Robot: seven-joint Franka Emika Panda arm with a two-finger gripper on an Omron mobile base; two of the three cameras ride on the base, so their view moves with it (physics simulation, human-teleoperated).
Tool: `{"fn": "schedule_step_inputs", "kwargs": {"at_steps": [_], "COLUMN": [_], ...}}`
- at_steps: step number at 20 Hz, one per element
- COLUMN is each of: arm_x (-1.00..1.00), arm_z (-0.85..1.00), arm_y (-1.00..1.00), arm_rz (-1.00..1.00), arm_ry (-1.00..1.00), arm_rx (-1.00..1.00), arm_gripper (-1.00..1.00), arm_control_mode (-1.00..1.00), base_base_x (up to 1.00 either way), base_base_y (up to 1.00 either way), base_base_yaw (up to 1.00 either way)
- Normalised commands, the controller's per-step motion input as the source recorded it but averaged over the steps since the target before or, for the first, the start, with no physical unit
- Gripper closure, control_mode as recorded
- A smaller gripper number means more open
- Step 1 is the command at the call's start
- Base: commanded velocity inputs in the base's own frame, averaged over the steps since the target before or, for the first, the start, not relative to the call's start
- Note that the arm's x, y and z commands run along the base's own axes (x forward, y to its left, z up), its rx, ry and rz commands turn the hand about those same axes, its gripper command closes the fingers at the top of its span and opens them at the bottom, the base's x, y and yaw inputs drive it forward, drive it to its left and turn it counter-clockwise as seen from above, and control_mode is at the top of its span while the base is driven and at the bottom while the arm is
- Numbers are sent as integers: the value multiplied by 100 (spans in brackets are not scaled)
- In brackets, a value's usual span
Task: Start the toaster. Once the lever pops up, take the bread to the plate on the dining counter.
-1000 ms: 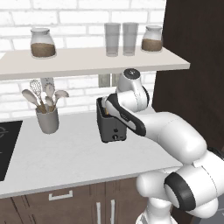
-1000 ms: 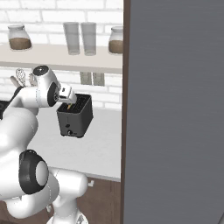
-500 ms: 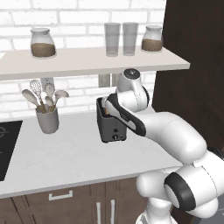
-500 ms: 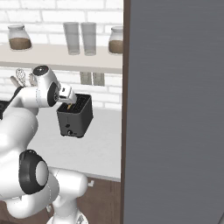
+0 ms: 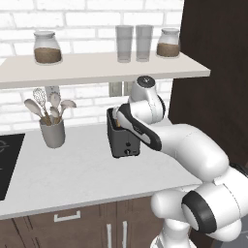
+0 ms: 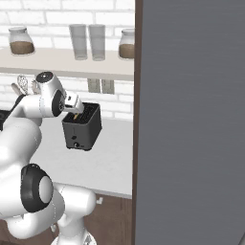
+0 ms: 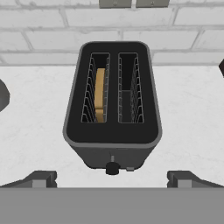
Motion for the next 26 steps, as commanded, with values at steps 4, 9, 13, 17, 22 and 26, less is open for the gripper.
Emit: {"fn": "schedule_step_inputs", "kwargs": {"at_steps": [4, 9, 13, 17, 22, 26], "arm_x": [0, 0, 0, 0, 0, 0], "arm_z": [0, 0, 0, 0, 0, 0], "arm_y": [0, 0, 0, 0, 0, 0], "arm_rz": [0, 0, 0, 0, 0, 0], "arm_ry": [0, 0, 0, 0, 0, 0], "arm_rx": [0, 0, 0, 0, 0, 0], "arm_gripper": [-100, -100, -100, -100, -100, -100], "arm_control_mode": [-100, -100, -100, -100, -100, -100], "base_base_x": [0, 0, 0, 0, 0, 0], "base_base_y": [0, 0, 0, 0, 0, 0], "base_base_yaw": [0, 0, 0, 0, 0, 0]}}
